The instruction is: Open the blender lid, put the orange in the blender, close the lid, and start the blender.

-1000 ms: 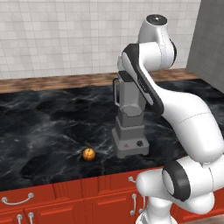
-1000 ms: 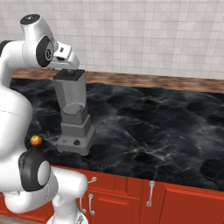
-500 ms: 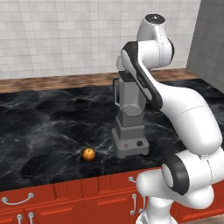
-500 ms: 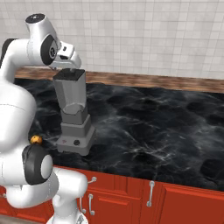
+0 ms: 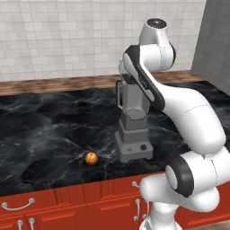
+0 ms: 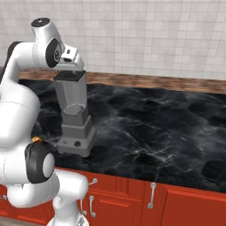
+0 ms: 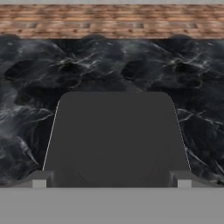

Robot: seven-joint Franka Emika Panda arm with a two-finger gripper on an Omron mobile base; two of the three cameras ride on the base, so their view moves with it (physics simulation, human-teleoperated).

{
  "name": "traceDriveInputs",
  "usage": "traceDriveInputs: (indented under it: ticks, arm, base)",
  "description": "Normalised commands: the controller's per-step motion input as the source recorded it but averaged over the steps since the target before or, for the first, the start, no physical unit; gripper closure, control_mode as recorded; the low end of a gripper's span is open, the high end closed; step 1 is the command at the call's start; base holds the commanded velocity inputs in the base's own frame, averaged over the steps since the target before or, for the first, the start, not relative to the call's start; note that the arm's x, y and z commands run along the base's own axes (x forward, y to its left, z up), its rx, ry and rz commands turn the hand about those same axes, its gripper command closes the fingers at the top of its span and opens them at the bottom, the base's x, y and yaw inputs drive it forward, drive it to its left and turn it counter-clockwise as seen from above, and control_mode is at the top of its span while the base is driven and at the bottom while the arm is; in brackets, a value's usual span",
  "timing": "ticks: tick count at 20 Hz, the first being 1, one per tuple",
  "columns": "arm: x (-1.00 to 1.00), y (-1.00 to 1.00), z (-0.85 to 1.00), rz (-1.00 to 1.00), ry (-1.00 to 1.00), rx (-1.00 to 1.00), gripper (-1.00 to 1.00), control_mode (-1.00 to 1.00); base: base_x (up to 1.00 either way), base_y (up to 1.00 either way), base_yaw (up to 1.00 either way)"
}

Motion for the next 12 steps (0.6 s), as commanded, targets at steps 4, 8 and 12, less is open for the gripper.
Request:
traceDriveInputs:
  ticks: [4, 8, 12]
  arm:
    - [0.25, 0.0, -0.14, 0.01, 0.02, 0.0, -1.0, -1.0]
    - [0.22, 0.0, -0.15, 0.01, 0.02, 0.0, -1.0, -1.0]
    - [0.08, 0.0, -0.21, 0.01, 0.03, 0.0, -1.0, -1.0]
  base:
    - [0.0, 0.0, 0.0]
    - [0.0, 0.0, 0.0]
    - [0.0, 0.0, 0.0]
